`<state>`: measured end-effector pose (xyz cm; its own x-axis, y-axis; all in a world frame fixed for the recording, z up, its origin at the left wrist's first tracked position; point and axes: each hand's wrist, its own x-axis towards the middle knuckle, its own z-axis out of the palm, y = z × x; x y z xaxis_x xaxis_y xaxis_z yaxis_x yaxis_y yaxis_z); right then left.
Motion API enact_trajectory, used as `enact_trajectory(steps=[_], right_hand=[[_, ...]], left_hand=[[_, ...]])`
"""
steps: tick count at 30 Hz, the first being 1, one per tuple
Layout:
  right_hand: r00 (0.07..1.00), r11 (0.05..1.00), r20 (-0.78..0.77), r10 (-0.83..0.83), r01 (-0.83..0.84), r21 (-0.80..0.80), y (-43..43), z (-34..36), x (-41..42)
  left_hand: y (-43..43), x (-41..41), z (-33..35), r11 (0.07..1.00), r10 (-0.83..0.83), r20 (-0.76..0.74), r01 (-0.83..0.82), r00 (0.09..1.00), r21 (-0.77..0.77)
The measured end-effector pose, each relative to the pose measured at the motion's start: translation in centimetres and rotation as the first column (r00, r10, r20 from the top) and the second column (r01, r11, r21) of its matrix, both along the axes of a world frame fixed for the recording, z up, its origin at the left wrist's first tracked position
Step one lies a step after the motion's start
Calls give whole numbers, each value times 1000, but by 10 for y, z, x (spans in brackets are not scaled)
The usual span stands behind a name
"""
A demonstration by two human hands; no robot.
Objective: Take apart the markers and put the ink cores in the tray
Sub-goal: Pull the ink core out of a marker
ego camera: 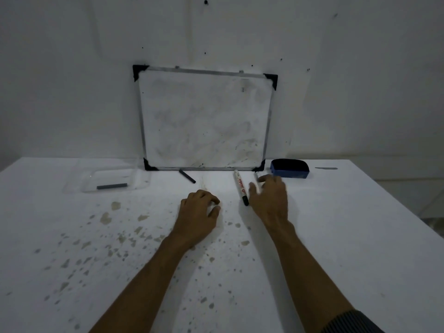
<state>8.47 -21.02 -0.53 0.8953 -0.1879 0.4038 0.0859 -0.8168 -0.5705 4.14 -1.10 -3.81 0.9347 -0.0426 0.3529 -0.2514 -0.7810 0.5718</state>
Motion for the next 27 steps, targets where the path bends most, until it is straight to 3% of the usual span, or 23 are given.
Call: enact_trajectory(steps=[2,4,10,12,15,17,20,23,27], right_hand=[[991,994,-103,81,-89,-71,15,2,-8],[983,976,-175,51,-86,-199,29,1,-12],[969,951,-228,-91,16,-308,48,6,-20],[964,977,-258,-67,10,-215,49,7,-23],[970,986,-238,40,0,165,54,14,-37],[963,901,-227,146,-34,433,61,19,-56],[930,740,-222,293,-74,669,79,20,-85],[904,666,-206,374,-107,738,99,18,-105],[845,699,-237,479,-204,686,112,23,-118]], left_hand=[[1,-4,6,987,19,-45,-26,999,-160],[5,-9,12,951,55,-75,-75,996,-299],[13,-18,17,860,49,-131,-108,990,-499],[13,-20,16,829,43,-113,-98,993,-551],[22,-18,23,726,-34,-174,-95,984,-681],[33,-13,34,614,-190,-301,-126,935,-779],[49,-14,48,508,-333,-377,-173,864,-844],[52,-24,56,434,-313,-271,-117,910,-894],[54,-41,62,445,-139,-192,-112,972,-888]])
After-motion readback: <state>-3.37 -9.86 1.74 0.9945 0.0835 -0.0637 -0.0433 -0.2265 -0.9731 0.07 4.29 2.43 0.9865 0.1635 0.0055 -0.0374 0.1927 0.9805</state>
